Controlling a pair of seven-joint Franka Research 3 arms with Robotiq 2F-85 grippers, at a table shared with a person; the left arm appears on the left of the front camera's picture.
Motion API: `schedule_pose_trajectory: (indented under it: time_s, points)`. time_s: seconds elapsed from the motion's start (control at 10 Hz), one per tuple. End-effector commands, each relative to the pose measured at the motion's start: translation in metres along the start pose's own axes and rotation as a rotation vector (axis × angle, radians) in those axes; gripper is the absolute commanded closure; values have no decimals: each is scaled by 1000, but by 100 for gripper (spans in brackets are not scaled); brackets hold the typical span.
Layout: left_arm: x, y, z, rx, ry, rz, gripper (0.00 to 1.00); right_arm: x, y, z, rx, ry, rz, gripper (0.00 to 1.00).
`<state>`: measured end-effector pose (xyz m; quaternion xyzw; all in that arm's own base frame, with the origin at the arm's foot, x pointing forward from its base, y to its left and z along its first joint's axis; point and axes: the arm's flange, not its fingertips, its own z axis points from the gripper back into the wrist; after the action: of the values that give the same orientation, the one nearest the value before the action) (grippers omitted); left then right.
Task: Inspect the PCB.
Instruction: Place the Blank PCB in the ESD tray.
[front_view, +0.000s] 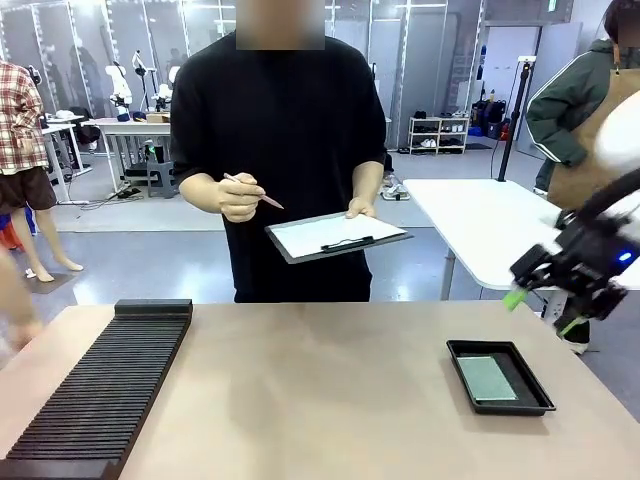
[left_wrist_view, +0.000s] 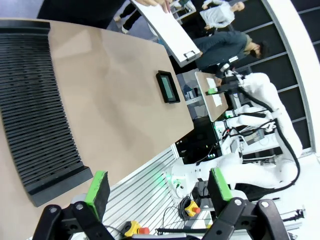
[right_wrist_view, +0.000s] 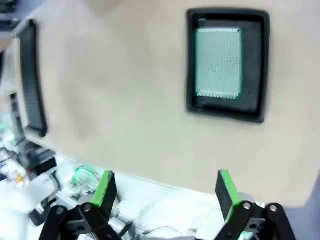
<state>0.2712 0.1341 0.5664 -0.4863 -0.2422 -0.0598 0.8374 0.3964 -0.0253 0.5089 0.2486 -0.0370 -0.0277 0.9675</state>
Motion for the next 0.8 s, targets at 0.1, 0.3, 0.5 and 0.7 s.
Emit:
schedule_pose_trajectory:
  time_s: [0.1, 0.3, 0.5, 0.7]
  points:
    - [0, -2, 1, 13, 7, 2, 0, -45, -15, 72, 175, -41, 27, 0]
    - [0, -2, 1, 13, 7, 2, 0, -81, -31, 105, 239, -128, 18, 0]
    - [0, -2, 1, 13, 7, 2, 0, -99, -42, 120, 226, -216, -2, 0]
    - [0, -2, 1, 13, 7, 2, 0, -117, -49, 136, 274, -301, 5, 0]
